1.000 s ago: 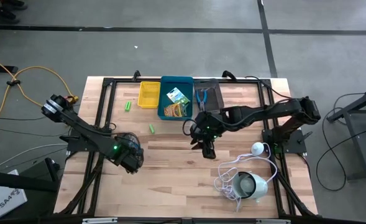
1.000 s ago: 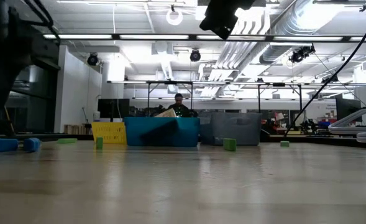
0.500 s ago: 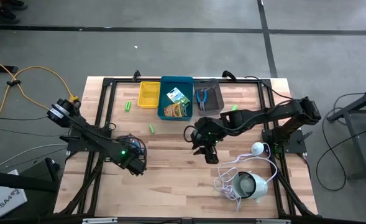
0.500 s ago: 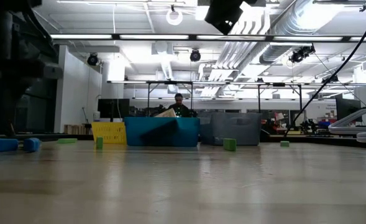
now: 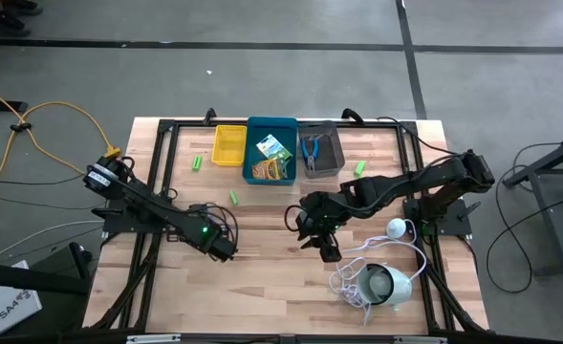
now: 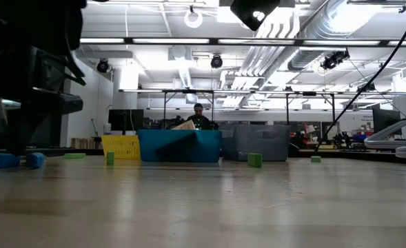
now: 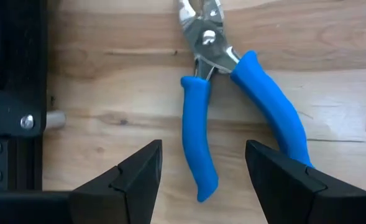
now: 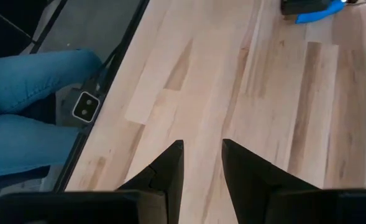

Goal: Pick & Place School Supplies
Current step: Put the blue puncher into the black bin

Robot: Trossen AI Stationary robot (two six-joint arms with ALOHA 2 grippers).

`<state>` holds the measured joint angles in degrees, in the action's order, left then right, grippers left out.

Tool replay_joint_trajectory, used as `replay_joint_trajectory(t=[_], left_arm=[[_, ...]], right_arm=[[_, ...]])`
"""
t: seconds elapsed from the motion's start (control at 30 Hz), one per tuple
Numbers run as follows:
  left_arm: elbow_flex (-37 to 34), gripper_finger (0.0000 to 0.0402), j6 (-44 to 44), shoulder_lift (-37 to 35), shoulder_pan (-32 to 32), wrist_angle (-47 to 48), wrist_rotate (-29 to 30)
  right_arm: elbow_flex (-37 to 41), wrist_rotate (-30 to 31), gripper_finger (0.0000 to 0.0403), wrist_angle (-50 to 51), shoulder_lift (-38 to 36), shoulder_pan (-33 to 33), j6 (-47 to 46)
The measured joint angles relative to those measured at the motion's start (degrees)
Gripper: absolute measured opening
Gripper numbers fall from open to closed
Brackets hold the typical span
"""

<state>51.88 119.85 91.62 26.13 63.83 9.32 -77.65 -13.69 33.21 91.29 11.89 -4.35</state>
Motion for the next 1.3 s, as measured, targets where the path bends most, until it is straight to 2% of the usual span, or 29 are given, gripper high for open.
replay_joint_trajectory(t=[0.17,0.57,0.93,1.3], left_arm=[[-0.6,0.0223,-2.4,0.0,-2.2,0.0,0.1],[-5.0,0.0219,1.3,-0.1,-2.9,-7.0,-2.4],[-5.1,0.0143,1.7,0.0,-2.9,-7.2,-2.7],[-5.1,0.0136,1.7,0.0,-2.9,-6.8,-2.8]], right_arm=[[0.0,0.0,0.01,0.1,0.0,2.0,-0.5],[0.0,0.2,0.01,1.4,0.0,7.3,-0.5],[0.0,0.2,0.01,1.4,0.0,8.9,-0.5],[0.0,0.2,0.01,1.4,0.0,8.9,-0.6]])
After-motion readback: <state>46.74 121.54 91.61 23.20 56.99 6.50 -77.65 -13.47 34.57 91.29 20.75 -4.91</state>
